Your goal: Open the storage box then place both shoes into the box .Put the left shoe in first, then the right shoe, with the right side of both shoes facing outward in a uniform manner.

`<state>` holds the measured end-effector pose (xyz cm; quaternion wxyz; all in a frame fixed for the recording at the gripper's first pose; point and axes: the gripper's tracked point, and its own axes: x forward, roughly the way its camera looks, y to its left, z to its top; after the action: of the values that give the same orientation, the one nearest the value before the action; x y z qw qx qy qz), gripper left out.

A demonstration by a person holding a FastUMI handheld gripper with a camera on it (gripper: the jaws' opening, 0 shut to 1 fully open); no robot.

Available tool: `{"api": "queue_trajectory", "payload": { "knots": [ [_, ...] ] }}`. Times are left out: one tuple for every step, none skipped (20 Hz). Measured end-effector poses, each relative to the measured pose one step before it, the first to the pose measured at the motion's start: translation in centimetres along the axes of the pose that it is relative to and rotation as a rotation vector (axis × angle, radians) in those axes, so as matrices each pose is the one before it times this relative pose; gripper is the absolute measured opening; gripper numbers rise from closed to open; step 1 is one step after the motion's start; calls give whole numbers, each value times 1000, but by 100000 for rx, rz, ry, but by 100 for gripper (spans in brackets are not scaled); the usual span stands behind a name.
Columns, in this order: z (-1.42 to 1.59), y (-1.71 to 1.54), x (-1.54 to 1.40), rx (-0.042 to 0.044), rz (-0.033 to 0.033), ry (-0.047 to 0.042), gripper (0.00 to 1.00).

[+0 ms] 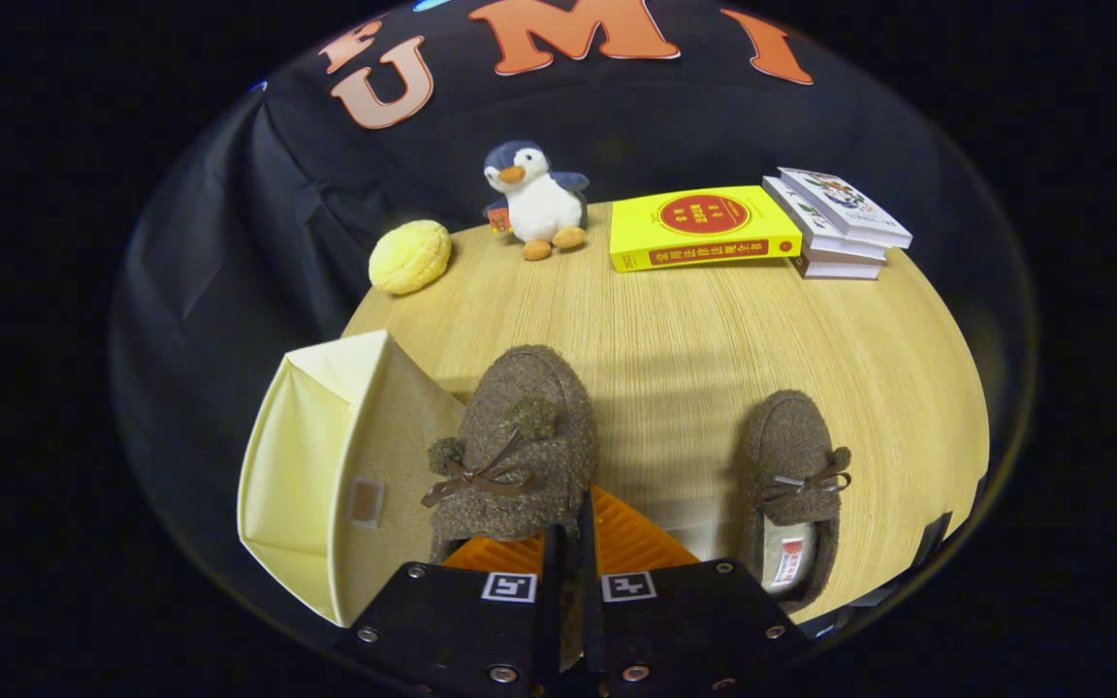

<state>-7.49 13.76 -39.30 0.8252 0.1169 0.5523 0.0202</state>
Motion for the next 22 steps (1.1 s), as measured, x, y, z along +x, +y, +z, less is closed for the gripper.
{"api": "queue_trajectory", "payload": {
  "knots": [
    [954,1006,-833,1843,978,-2422,10],
    [855,1203,-850,1783,1577,-1876,10],
    [705,1254,-689,1065,1603,-1667,10],
    [471,1320,-588,541,1312,-670,10],
    [269,1331,-383,165,881,-178,10],
    [106,1444,-242,-260,943,112,10],
    [55,1485,5,-822,1131,-126,10],
    [-107,1467,230,-1296,1127,425,10],
    [-504,1251,379,-668,611,726,10],
    [-530,1184,550,-442,341,1358,10],
    [-698,1100,472,58,107,1655,10],
    [-602,980,523,326,-36,1526,10],
    [-411,787,581,0,-64,1027,10],
    [-375,647,558,-504,-159,1168,10],
    [-385,600,544,-400,-344,728,10],
    [-303,534,645,-516,-533,861,10],
    [-325,404,657,-40,-944,1200,10],
    [-561,301,572,-244,-732,1703,10],
    [-423,463,716,-433,-692,1920,10],
    [-456,475,802,-668,-583,1593,10],
    [-522,445,815,-766,-682,1863,10],
    [-566,436,819,-816,-736,2197,10]
  ]
}}
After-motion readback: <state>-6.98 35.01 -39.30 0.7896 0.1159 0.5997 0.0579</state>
